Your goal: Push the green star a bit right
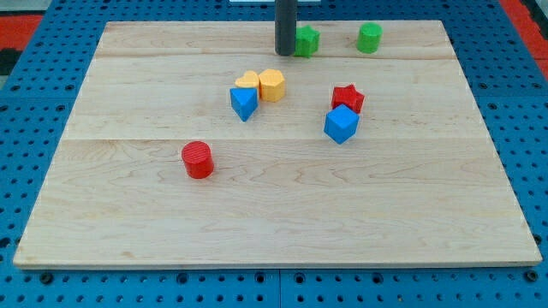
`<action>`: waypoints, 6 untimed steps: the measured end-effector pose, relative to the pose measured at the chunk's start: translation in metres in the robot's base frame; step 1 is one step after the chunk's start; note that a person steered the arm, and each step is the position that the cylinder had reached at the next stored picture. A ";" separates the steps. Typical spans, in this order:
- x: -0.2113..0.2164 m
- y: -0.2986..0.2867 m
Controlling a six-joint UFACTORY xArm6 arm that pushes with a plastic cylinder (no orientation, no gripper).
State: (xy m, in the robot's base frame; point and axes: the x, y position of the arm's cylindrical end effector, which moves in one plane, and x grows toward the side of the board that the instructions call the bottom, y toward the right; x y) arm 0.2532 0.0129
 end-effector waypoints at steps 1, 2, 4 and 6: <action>-0.010 0.042; -0.010 0.040; -0.054 0.004; -0.051 0.069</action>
